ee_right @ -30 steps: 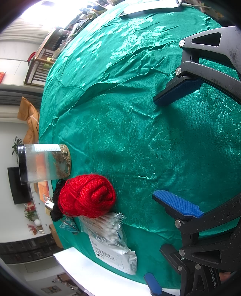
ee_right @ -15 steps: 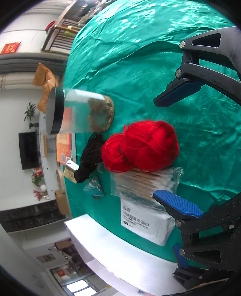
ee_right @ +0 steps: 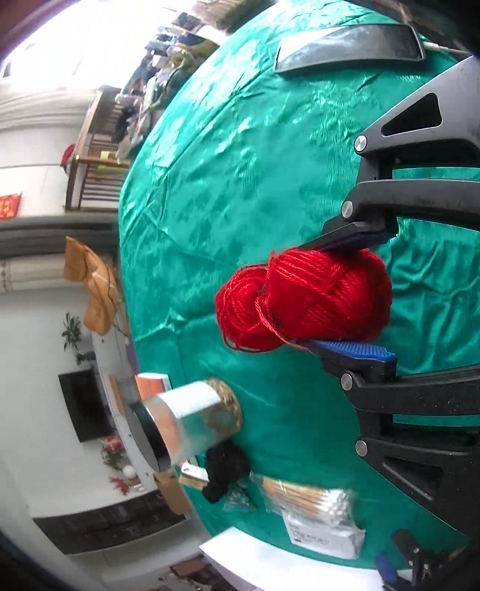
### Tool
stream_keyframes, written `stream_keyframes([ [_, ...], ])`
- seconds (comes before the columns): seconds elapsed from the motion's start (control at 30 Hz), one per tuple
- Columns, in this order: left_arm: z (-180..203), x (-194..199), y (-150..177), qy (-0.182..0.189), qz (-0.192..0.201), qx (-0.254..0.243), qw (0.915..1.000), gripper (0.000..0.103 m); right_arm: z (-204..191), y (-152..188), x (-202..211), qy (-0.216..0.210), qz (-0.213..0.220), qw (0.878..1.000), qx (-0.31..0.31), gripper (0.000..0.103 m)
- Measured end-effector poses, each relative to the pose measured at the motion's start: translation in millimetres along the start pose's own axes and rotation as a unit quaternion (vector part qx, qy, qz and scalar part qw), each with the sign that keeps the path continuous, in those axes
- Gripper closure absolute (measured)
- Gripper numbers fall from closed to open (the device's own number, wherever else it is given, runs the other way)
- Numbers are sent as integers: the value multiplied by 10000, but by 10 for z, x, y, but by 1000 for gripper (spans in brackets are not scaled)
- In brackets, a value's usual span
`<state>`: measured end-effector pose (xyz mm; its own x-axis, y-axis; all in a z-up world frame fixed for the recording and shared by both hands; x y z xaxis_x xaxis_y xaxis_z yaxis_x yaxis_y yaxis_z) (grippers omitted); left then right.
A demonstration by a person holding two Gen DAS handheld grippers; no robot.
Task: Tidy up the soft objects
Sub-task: 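Grasp the red yarn ball with the right tool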
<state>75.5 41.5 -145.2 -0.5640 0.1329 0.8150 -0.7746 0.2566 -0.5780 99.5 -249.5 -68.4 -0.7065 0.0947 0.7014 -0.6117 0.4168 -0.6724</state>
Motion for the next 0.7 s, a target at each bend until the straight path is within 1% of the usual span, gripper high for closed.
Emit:
stream_keyframes([
  [0.03,4,-14,-2,-43,-10,-74,10000,0,54,8,-39,78,5,10000,-15,59],
  [0.07,8,-32,-5,-83,-22,-145,9999,0,90,43,-86,76,-96,9999,-90,58],
  [0.1,10,-45,-5,-137,-29,-206,9997,0,107,54,-107,11,-192,9996,-181,49],
  [0.13,11,-62,-8,-195,-42,-254,9995,0,93,66,-119,26,-207,9996,-169,44],
  [0.17,13,-75,-9,-241,-53,-292,9993,0,96,84,-126,72,-275,9996,-93,30],
  [0.2,20,-86,-10,-288,-67,-328,9990,0,82,120,-154,88,-381,9992,-52,26],
  [0.27,35,-81,-5,-310,-28,-348,9989,0,101,205,-220,171,-609,9980,-6,24],
  [0.33,31,-80,-3,-315,-2,-345,9989,0,112,254,-262,465,-654,9966,176,17],
  [0.5,40,-72,3,-317,25,-365,9988,0,157,266,-255,443,-648,9969,113,13],
  [0.7,44,-70,5,-320,26,-364,9988,0,141,271,-259,444,-657,9968,121,12],
])
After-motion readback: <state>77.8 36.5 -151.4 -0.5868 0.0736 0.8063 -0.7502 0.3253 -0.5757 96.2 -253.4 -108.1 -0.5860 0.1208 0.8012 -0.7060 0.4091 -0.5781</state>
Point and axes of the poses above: each gripper's, at about its wrist camera, not at the fingertips, and x roughly against the way its jaws point, z to its right, y to its underside, the point moved 7 cm from there along -x, roughly the way its jaws point, and after that the axes turned 14 degrees about -x, right-handed, at the moved point
